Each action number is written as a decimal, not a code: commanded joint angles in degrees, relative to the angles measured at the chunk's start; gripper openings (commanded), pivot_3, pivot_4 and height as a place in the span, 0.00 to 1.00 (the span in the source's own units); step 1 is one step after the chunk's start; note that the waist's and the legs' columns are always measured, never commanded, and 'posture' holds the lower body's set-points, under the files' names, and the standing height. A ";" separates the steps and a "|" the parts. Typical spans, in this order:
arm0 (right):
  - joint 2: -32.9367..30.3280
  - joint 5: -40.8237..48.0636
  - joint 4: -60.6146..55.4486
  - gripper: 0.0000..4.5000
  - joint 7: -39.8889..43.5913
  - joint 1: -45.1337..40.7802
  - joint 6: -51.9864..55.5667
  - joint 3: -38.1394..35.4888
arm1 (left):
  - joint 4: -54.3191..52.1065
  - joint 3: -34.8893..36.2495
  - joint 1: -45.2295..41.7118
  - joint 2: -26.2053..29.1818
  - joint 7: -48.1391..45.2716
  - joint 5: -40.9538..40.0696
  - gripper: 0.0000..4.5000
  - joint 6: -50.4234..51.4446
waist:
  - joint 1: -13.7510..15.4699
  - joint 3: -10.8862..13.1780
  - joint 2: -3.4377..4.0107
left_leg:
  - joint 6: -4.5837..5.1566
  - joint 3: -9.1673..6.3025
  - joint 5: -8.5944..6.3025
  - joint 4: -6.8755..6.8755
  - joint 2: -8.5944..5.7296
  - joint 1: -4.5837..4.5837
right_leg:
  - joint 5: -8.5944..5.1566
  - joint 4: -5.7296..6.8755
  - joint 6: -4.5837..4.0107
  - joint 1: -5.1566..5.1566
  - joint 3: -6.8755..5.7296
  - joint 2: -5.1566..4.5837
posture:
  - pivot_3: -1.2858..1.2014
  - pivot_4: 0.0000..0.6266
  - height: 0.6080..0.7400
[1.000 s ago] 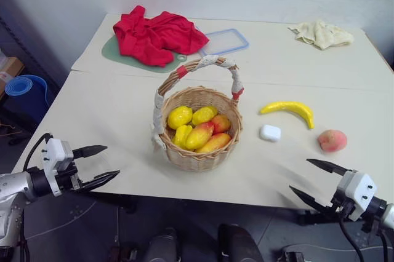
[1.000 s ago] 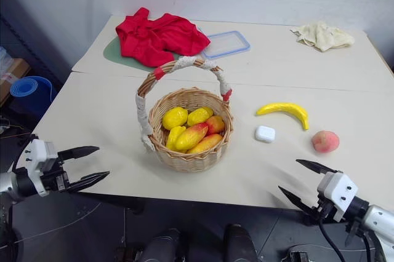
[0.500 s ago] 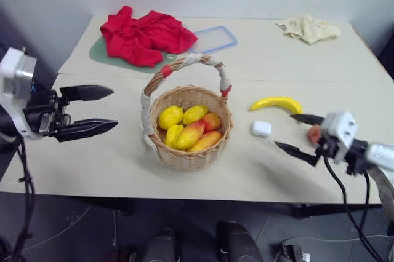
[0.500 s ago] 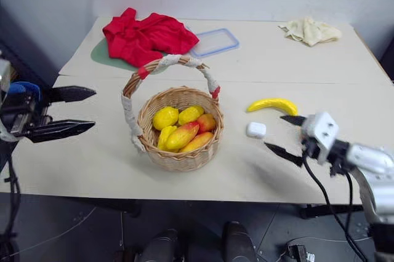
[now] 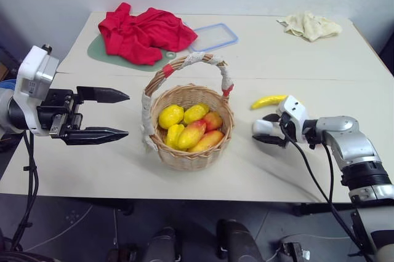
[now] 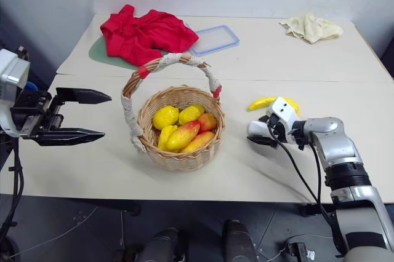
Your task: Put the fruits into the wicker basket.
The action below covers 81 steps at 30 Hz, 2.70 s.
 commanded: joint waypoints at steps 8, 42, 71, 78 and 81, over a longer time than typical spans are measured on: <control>-2.58 8.86 -10.02 0.52 6.44 7.98 3.29 -9.56 | -0.69 1.72 -0.67 -1.47 0.71 -1.67 1.00 0.70 | 0.54 0.00 0.01 | -0.04 -0.11 -0.01 -0.10 0.01 -0.01 | 0.01 0.07 0.01 -0.04 -0.08 -0.03 | 0.52 0.24 1.00; -17.57 5.07 19.38 0.98 -23.23 25.93 -21.75 -42.37 | -3.17 3.16 -6.39 -7.65 7.69 -6.96 1.00 5.01 | 0.33 0.11 0.15 | -0.09 0.06 0.18 -0.17 -0.04 0.23 | 0.16 -0.49 -0.07 0.26 -0.02 0.01 | 0.52 0.24 1.00; 0.16 -7.12 21.56 0.98 -22.62 -18.69 15.38 -5.00 | -2.21 2.51 -4.96 -8.66 8.21 -4.10 1.00 2.82 | 0.07 0.17 0.23 | -0.03 0.19 0.22 -0.03 -0.05 -0.14 | 0.18 0.00 -0.06 -0.21 0.02 -0.05 | 0.52 0.24 1.00; 0.98 -9.59 25.40 0.62 -13.97 -21.46 11.42 -1.74 | -1.95 2.28 -6.08 -8.72 8.28 -4.09 1.00 3.05 | 0.02 0.17 0.23 | -0.01 0.16 0.23 -0.06 -0.03 -0.12 | 0.19 0.02 -0.06 -0.20 0.01 -0.02 | 0.52 0.24 1.00; 0.46 -10.28 26.44 0.39 -14.95 -21.81 9.51 -2.41 | -1.99 2.19 -6.19 -8.90 8.31 -3.97 1.00 3.10 | -0.01 0.17 0.23 | -0.01 0.17 0.23 -0.06 -0.03 -0.12 | 0.19 0.02 -0.05 -0.20 0.02 -0.02 | 0.52 0.24 1.00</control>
